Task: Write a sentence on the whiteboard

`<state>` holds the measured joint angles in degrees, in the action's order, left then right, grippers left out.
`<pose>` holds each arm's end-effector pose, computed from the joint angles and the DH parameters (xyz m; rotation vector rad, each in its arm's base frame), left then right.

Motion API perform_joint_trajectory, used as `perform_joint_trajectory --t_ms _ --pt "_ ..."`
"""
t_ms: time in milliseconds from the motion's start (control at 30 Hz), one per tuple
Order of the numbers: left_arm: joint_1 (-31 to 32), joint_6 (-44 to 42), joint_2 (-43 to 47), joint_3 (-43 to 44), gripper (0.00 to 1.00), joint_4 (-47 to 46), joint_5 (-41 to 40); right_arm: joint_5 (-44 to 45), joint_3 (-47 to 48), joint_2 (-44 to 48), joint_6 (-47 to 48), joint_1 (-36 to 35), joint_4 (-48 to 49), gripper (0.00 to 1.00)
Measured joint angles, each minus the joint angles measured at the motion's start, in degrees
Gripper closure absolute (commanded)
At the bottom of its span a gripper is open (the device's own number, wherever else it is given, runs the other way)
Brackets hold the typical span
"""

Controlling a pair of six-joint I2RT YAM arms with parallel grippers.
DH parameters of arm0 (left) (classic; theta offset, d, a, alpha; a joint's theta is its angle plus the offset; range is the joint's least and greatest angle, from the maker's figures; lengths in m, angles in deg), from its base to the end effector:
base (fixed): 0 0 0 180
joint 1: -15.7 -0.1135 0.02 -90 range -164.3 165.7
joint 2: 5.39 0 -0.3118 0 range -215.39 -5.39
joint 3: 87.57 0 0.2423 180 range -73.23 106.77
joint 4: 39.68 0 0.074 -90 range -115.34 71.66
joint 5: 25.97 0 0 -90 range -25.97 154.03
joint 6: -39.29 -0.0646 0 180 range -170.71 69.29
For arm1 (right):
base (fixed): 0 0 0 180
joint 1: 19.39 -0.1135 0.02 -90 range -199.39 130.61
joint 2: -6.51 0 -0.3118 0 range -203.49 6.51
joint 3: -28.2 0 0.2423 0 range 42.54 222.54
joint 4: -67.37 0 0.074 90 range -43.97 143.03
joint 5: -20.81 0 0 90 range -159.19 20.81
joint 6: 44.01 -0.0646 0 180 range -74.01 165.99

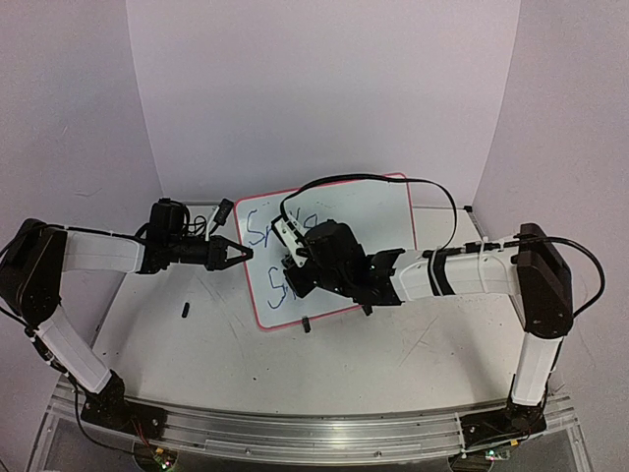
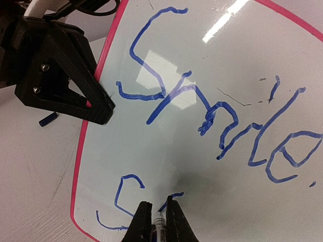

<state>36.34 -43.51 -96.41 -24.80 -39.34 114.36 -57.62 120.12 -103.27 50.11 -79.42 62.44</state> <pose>0.3008 -0.1664 0.2554 0.7904 1.9263 -1.2011 0.2524 0.4117 0.2794 -0.9393 1.7501 0.4400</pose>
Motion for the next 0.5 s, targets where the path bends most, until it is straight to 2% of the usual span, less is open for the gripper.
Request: perform_joint_trajectory --t_ms 500 --pt "0.0 0.0 0.0 0.0 1.0 0.0 -0.3 -0.2 0.0 0.0 -0.1 0.7 0.0 1.0"
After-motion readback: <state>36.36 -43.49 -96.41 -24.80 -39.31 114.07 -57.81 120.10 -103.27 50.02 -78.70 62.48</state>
